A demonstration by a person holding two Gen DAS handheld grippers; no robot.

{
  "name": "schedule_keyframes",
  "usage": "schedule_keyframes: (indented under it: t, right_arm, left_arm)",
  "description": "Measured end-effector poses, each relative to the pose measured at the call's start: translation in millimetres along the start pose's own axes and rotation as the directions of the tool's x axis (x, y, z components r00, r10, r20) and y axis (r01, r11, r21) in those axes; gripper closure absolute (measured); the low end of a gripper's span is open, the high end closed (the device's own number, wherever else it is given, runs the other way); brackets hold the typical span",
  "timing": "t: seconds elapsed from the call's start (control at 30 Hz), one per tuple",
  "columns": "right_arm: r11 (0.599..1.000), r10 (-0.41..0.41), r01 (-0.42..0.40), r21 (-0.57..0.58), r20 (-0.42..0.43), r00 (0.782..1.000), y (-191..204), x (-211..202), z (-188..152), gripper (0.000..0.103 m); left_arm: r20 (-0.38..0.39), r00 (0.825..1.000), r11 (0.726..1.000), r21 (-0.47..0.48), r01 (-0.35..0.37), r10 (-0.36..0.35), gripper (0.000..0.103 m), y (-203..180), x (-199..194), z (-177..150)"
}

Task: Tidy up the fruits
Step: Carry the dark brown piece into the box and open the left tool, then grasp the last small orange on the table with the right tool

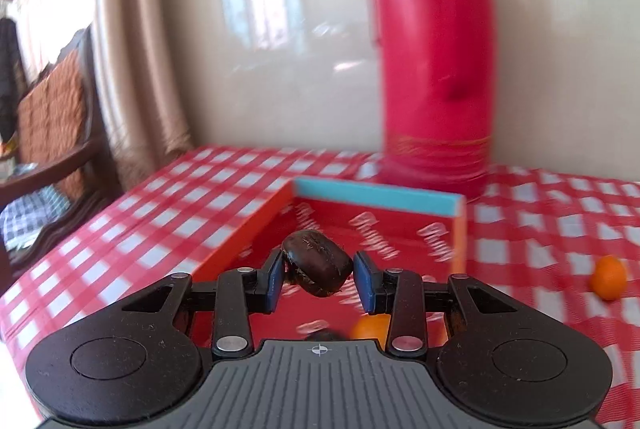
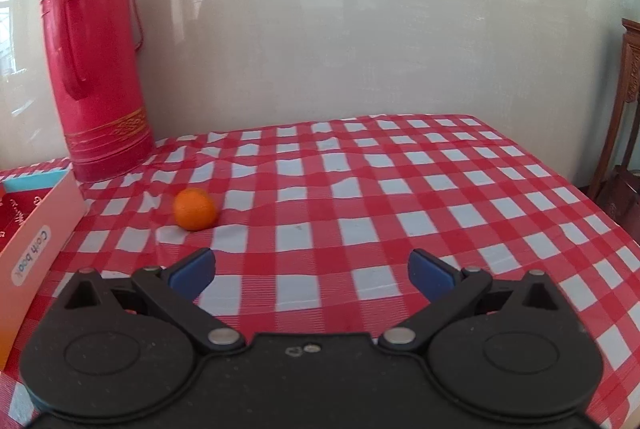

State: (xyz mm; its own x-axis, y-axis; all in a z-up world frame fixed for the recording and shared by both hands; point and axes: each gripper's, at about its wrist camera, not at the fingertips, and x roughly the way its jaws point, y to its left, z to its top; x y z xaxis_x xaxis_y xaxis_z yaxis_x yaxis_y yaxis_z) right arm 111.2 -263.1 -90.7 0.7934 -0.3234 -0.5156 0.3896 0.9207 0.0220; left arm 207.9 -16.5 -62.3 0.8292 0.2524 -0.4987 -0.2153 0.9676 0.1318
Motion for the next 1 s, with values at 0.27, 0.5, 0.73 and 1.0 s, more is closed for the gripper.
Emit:
schedule_keyframes:
  t: [0.27, 0.5, 0.73, 1.0]
  right_arm:
    - [0.997, 0.063, -0.063, -0.042, -0.011, 0.998, 37, 7, 2, 0.006]
    - [0.993, 0.093, -0.094, -0.065, -0.023, 0.995, 64, 19, 7, 0.006]
    - [0.992, 0.107, -0.109, -0.057, -0.034, 0.994, 73, 27, 12, 0.006]
    - [0.989, 0.134, -0.137, -0.048, -0.063, 0.989, 77, 50, 28, 0.006]
  left_arm:
    - [-0.125, 0.991, 0.998, -0.038, -0.051, 0.046, 0.062, 37, 23, -7]
    - [-0.110, 0.994, 0.998, -0.061, 0.004, -0.011, 0.044, 57, 12, -8]
    - [-0.054, 0.998, 0.997, -0.077, 0.024, -0.029, 0.031, 75, -7, -2]
    - [-0.054, 0.998, 0.992, -0.122, -0.037, 0.031, 0.023, 115, -21, -11]
